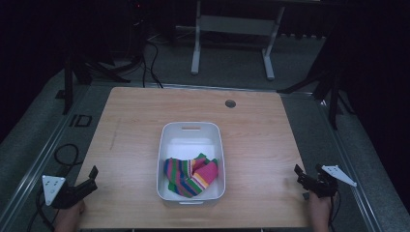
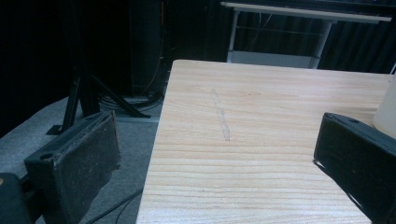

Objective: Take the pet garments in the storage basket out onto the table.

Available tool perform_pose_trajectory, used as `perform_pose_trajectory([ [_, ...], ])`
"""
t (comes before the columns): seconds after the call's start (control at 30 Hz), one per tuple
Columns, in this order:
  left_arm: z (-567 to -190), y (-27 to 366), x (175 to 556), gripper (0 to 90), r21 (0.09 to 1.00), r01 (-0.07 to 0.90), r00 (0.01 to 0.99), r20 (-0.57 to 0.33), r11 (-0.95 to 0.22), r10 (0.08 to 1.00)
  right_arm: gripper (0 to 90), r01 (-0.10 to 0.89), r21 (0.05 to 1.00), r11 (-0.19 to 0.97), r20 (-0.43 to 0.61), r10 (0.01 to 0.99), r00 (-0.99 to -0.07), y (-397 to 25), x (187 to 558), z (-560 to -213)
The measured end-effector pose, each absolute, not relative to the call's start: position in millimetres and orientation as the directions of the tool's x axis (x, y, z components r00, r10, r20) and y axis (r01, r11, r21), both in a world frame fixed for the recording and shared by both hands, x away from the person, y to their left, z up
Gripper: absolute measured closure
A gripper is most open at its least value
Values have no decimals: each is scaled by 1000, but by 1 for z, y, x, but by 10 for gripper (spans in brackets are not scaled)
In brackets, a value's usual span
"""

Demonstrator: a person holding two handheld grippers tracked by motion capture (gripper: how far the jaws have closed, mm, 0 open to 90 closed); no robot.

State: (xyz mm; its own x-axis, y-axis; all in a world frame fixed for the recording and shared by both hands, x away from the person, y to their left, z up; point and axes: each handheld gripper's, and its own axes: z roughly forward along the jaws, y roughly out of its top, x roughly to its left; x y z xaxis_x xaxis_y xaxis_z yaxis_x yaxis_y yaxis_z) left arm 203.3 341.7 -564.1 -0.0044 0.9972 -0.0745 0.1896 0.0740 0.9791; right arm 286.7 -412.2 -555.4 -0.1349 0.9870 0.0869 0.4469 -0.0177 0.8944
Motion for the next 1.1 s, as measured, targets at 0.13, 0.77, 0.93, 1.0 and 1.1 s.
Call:
perform_pose_trajectory([
  [0.13,-564,342,203,9,979,191,-3,-72,72,997,114,455,890,-20,92,987,-136,-412,288,-555],
  [0.77,-564,342,203,9,978,193,7,-77,74,997,126,568,806,163,114,900,-420,-404,294,-557],
  [0.93,-564,342,203,9,978,195,10,-77,73,997,127,594,758,270,118,839,-532,-395,299,-556],
  [1.0,-564,342,203,10,978,196,12,-75,71,997,127,593,748,299,119,818,-563,-391,301,-554],
  [1.1,-564,342,203,9,978,196,13,-73,69,997,126,590,734,336,123,789,-602,-384,304,-551],
])
